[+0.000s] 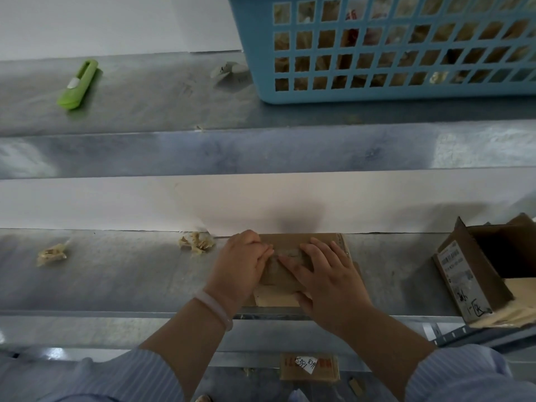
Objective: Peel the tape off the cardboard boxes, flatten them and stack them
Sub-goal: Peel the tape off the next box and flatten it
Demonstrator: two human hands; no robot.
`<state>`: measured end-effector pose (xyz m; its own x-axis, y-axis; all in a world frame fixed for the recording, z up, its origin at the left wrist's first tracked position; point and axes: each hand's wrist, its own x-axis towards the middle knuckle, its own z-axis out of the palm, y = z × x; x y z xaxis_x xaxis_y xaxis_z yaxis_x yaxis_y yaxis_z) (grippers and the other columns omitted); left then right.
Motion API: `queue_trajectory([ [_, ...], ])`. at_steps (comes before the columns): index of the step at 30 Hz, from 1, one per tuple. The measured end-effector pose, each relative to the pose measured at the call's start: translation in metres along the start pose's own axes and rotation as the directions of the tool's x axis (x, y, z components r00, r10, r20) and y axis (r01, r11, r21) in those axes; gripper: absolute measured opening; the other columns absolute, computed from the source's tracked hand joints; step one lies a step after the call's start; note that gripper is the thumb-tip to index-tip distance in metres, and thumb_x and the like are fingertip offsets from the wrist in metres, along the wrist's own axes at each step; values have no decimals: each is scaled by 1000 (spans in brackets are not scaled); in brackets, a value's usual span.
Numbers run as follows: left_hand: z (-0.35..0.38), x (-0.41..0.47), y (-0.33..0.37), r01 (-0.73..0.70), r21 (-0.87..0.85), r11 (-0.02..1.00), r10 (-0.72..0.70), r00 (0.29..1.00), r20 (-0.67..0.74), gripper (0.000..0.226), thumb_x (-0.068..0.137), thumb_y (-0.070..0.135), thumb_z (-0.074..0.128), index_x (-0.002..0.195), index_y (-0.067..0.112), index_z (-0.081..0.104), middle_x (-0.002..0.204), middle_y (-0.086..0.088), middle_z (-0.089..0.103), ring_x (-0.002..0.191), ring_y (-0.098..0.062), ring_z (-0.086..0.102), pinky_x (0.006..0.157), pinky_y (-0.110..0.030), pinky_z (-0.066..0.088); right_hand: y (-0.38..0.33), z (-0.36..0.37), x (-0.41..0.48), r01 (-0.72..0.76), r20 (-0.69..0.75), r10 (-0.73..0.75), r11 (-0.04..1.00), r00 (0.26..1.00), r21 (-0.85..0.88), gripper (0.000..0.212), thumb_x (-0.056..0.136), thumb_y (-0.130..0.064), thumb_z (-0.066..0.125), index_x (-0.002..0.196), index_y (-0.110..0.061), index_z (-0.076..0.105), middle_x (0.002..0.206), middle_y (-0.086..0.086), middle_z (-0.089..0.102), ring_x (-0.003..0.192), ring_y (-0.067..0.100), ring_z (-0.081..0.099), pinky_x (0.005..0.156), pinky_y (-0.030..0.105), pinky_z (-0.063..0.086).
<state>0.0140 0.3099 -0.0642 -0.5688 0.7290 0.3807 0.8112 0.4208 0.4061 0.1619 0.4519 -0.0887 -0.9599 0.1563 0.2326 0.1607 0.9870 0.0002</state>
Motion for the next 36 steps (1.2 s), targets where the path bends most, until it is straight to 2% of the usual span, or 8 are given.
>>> queue_trajectory([
  [5, 4, -3, -8, 37, 20, 999, -37, 999, 7, 25, 88, 32, 61, 110, 27, 71, 102, 7, 51, 92, -12, 47, 79, -24, 42, 0, 1, -1, 20, -91, -18, 1000, 996, 21, 69, 77, -49, 59, 138, -20, 50, 127, 8, 55, 126, 31, 49, 110, 51, 35],
  [12, -3, -4, -11, -100, 155, 983, 101, 995, -1, 30, 85, 48, 51, 80, 31, 75, 78, 14, 62, 77, -13, 55, 72, -31, 47, 0, 4, -1, 31, -118, -28, 999, 993, 22, 65, 76, -49, 59, 134, -20, 53, 128, 7, 55, 126, 30, 48, 109, 52, 36],
  [20, -1, -32, -8, -184, 274, 944, 161, 981, 106, 44, 95, 47, 38, 111, 21, 69, 113, 5, 58, 99, -17, 54, 81, -36, 51, 2, 3, -2, 46, -158, -23, 989, 987, 142, 58, 75, -37, 55, 128, -13, 59, 128, 10, 57, 127, 31, 50, 109, 53, 37],
  [23, -1, -28, -2, -72, 101, 992, 56, 987, 153, 47, 92, 49, 41, 116, 18, 66, 132, 3, 54, 118, -14, 48, 100, -34, 43, 10, -4, -6, 61, -201, 3, 948, 980, 312, 43, 81, -26, 48, 121, -16, 62, 127, 4, 61, 127, 20, 50, 110, 41, 39],
  [26, -5, -12, 13, 9, 88, 996, -21, 989, 147, 46, 89, 51, 42, 121, 21, 56, 115, 3, 61, 105, -15, 54, 91, -32, 46, 18, -8, -9, 62, -194, 17, 917, 981, 395, 37, 85, -27, 49, 120, -22, 59, 127, 0, 59, 122, 16, 51, 105, 35, 41],
  [29, -5, 1, 21, -110, 299, 948, 53, 980, 191, 52, 89, 51, 42, 134, 24, 48, 105, 2, 59, 95, -20, 56, 81, -36, 48, 22, -10, -22, -197, -126, 291, 852, 948, 485, 48, 85, -39, 62, 130, -24, 53, 136, -7, 47, 125, 14, 45, 101, 33, 44],
  [31, -3, 4, 22, -152, 395, 906, 68, 973, 219, 59, 89, 58, 32, 135, 25, 50, 105, 1, 54, 93, -21, 55, 80, -38, 48, 26, -14, -33, -469, 49, 543, 671, 838, 574, 58, 86, -40, 68, 138, -26, 47, 135, -15, 40, 128, 10, 39, 99, 20, 32],
  [36, 8, 8, 38, -144, 468, 872, 20, 965, 261, 70, 85, 58, 20, 141, 24, 43, 128, -8, 47, 116, -30, 47, 106, -52, 34, 38, -13, -53, -549, 275, 540, 449, 795, 705, 17, 94, -31, 59, 108, -40, 65, 87, -23, 65, 84, -2, 61, 62, 8, 40],
])
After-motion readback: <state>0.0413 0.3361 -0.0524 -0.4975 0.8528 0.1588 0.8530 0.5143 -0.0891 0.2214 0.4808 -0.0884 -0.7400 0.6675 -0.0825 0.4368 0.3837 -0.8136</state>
